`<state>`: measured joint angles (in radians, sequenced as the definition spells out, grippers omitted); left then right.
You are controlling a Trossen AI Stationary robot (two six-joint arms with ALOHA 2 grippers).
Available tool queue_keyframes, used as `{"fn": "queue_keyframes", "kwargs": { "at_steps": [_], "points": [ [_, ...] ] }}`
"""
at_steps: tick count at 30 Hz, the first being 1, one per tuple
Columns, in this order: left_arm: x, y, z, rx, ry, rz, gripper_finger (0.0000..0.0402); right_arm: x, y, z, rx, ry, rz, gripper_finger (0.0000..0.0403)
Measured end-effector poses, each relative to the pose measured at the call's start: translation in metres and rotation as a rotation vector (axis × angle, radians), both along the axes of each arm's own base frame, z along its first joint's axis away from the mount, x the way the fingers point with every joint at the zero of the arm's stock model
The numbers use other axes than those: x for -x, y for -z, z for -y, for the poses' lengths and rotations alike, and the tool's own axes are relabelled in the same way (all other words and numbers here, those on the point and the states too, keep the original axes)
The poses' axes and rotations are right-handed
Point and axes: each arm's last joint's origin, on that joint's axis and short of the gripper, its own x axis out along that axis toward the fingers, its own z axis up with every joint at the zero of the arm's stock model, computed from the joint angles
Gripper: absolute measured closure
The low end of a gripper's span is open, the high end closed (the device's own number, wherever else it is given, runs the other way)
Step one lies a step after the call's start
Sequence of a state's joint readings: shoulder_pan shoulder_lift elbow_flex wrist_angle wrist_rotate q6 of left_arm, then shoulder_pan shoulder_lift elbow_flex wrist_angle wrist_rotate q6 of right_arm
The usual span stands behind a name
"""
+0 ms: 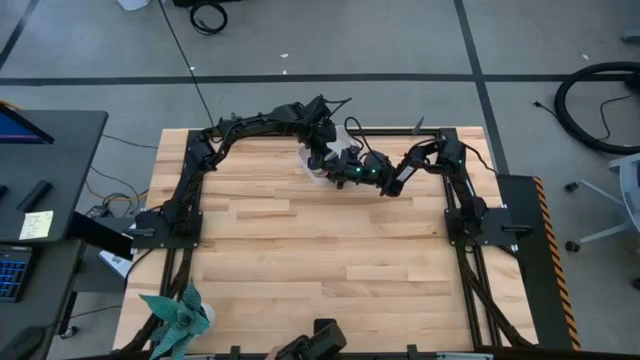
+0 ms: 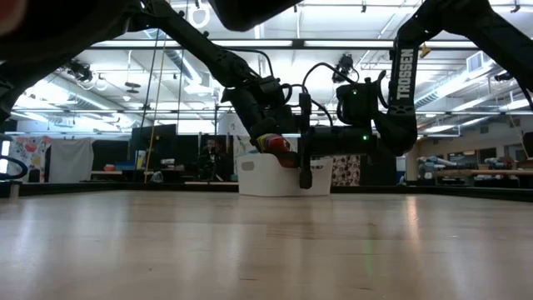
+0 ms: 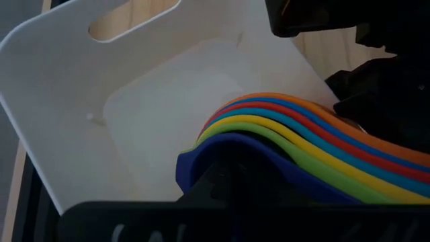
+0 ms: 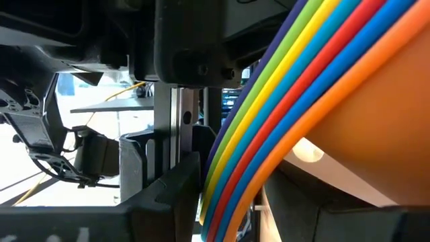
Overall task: Nest measuring cups in basket
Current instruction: Put the nested measuring cups into the white bin
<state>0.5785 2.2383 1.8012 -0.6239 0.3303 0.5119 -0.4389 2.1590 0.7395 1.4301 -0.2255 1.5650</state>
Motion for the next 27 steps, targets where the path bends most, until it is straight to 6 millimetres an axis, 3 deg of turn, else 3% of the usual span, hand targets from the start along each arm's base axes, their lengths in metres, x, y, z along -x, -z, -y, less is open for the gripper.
{"fn": "queue_keyframes", "kwargs": {
  "at_steps": [20, 27],
  "points": [
    [0.0007, -0.0004, 0.0006, -0.007, 0.022, -0.005, 0.0392, -0.0014, -0.0019, -0.0029, -0.018, 0.011, 0.027, 0.0237],
    [0.0007, -0.0003, 0.0012, -0.001, 0.026, -0.004, 0.0392, -0.0006, -0.0054, -0.0039, 0.082, 0.006, 0.056, 0.0237]
  ]
}}
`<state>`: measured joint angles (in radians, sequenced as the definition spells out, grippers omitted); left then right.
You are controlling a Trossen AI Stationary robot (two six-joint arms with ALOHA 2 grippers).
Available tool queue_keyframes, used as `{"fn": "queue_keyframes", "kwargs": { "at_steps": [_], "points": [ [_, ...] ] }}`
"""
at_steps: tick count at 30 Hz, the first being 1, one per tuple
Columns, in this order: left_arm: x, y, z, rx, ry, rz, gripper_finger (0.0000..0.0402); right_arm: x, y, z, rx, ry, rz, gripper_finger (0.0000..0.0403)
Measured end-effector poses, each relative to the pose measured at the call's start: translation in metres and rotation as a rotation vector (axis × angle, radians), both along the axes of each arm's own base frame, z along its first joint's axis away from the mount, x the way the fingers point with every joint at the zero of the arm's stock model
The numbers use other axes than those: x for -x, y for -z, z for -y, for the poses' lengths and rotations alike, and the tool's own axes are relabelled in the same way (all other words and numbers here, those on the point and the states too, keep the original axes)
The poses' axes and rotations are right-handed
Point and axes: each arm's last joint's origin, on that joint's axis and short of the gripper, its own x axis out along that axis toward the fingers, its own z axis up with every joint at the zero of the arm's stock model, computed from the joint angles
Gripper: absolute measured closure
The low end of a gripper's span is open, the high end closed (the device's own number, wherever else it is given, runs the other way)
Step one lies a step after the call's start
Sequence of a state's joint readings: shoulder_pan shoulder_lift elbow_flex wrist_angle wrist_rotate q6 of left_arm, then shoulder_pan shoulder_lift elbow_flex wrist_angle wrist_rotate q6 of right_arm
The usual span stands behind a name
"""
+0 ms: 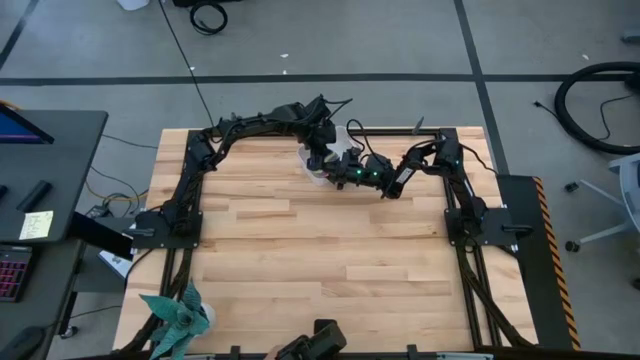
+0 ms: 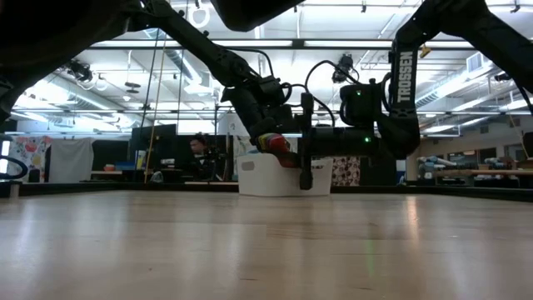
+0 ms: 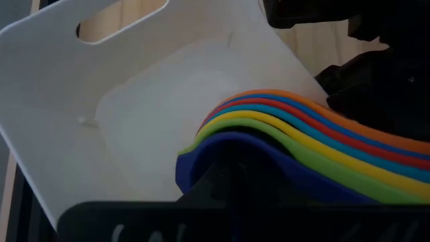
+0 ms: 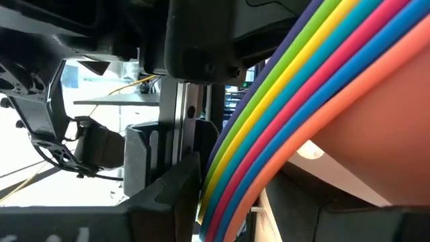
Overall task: Nest measuring cups in basket
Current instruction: Put the nested measuring cups into the white bin
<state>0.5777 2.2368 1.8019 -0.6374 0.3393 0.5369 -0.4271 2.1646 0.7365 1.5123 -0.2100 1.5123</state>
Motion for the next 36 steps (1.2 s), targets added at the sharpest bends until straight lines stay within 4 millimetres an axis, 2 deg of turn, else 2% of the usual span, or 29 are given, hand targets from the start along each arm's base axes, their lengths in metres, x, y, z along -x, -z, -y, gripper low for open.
{"fn": "queue_keyframes", "kwargs": {
  "at_steps": [22, 36],
  "points": [
    [-0.0003, -0.0002, 0.0006, 0.011, 0.019, 0.012, 0.0392, -0.0008, 0.0003, 0.0, 0.043, 0.004, -0.029, 0.0237],
    [-0.0004, -0.0002, 0.0007, 0.01, 0.019, 0.012, 0.0392, -0.0015, 0.0018, 0.0012, 0.011, 0.044, -0.05, 0.0238]
  ]
}}
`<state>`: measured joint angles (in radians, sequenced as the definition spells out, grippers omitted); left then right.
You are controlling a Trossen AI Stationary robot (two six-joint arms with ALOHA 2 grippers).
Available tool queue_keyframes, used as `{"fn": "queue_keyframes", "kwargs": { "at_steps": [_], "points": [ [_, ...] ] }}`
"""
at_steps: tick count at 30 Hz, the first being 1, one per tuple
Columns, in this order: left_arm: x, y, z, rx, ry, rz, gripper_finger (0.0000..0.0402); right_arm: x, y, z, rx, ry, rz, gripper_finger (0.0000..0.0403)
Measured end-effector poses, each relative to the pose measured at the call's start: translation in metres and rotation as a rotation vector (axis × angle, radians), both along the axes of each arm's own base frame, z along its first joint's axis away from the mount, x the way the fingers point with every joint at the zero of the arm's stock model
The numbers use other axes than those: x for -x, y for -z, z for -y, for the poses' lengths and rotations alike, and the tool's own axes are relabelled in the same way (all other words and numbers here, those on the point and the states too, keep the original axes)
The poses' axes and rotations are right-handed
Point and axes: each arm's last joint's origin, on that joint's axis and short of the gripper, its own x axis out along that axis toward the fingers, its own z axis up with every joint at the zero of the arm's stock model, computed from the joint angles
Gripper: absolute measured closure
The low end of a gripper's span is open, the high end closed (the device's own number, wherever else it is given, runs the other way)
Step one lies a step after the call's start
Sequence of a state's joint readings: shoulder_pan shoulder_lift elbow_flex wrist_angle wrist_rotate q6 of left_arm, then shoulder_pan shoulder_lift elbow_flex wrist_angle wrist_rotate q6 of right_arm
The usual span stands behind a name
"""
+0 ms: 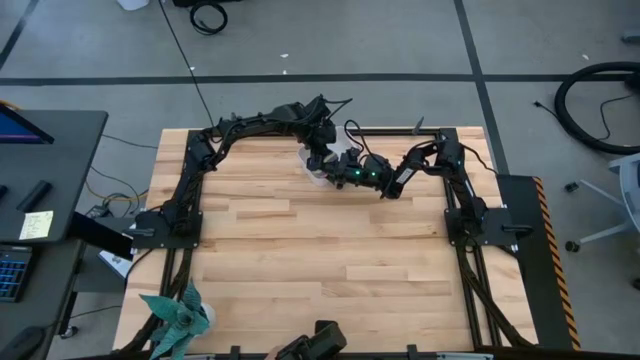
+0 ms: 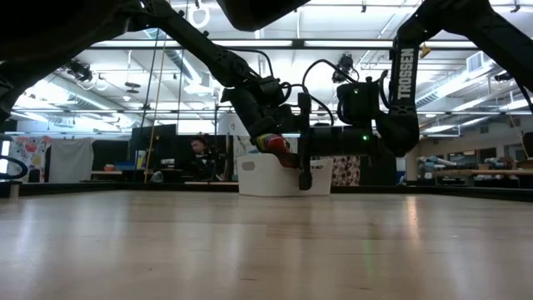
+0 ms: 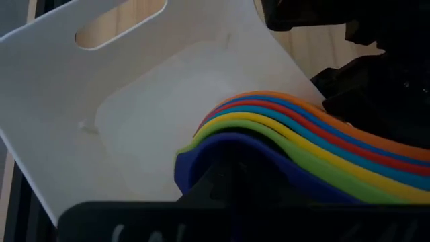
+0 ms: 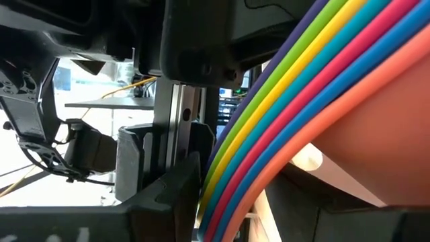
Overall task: Nest measuring cups in basket
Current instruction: Put the nested measuring cups into the white bin
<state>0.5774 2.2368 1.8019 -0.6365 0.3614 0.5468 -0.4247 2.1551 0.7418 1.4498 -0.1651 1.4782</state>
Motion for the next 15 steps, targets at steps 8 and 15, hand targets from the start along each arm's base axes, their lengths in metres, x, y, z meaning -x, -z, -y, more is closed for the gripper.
{"fn": "queue_keyframes", "kwargs": {
  "at_steps": [8, 15],
  "points": [
    [0.0001, 0.0, 0.0, 0.001, 0.0, -0.001, 0.0392, -0.0019, 0.0009, -0.0042, -0.005, 0.028, -0.007, 0.0238],
    [0.0002, 0.0001, 0.0, 0.002, 0.0, -0.002, 0.0392, -0.0028, 0.0012, -0.0063, -0.021, 0.041, -0.004, 0.0238]
  ]
}}
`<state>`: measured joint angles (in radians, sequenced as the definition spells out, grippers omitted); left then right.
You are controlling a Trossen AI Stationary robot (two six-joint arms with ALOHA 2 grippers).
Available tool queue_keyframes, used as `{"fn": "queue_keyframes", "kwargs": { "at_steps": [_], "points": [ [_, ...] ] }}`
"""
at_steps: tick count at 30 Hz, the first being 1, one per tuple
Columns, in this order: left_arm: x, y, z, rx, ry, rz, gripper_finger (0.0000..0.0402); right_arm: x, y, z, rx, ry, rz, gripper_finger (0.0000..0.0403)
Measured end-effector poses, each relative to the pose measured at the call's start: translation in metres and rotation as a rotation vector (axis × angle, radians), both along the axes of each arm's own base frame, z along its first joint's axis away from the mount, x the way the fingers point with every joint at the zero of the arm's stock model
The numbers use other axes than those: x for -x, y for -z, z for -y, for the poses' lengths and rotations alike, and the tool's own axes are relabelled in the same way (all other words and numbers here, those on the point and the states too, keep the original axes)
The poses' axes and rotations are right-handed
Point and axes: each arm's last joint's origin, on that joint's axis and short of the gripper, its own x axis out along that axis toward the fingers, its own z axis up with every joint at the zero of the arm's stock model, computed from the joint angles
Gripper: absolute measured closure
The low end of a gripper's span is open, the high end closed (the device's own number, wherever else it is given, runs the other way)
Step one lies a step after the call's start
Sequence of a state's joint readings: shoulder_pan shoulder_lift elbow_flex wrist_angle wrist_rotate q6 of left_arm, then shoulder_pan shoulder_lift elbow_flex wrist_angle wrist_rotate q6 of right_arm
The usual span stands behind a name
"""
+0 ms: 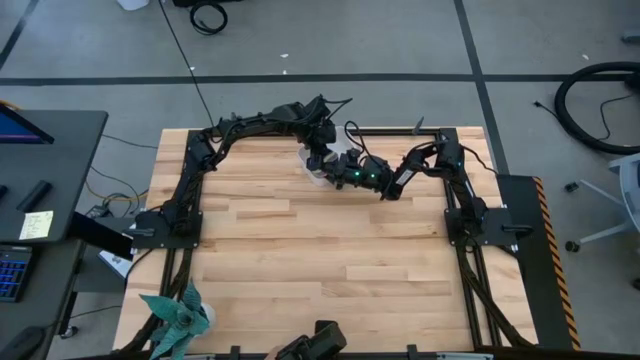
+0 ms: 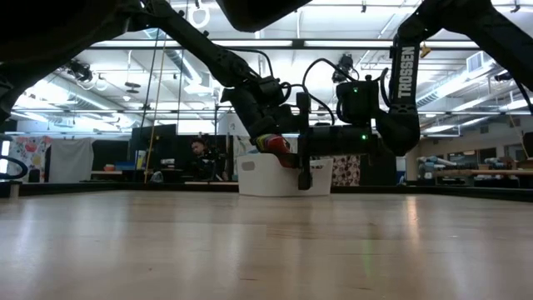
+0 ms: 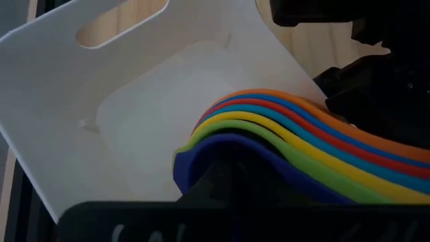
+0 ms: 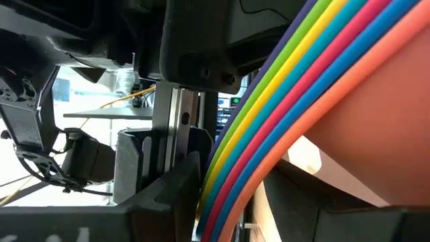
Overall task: Nest measuring cups in basket
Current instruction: Put the nested measuring cups into the white bin
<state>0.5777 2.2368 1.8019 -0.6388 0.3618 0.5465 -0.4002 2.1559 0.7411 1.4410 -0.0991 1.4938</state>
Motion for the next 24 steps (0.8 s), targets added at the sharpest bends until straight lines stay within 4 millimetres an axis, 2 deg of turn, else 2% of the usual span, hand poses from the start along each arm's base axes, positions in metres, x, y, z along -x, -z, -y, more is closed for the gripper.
{"fn": "queue_keyframes", "kwargs": {
  "at_steps": [15, 24],
  "points": [
    [0.0001, 0.0001, 0.0004, 0.004, 0.002, -0.001, 0.0392, -0.0034, 0.001, -0.0089, -0.003, 0.03, -0.003, 0.0238],
    [0.0, 0.0001, 0.0006, 0.006, 0.001, -0.001, 0.0392, -0.0021, -0.001, -0.0076, 0.085, 0.01, 0.005, 0.0237]
  ]
}}
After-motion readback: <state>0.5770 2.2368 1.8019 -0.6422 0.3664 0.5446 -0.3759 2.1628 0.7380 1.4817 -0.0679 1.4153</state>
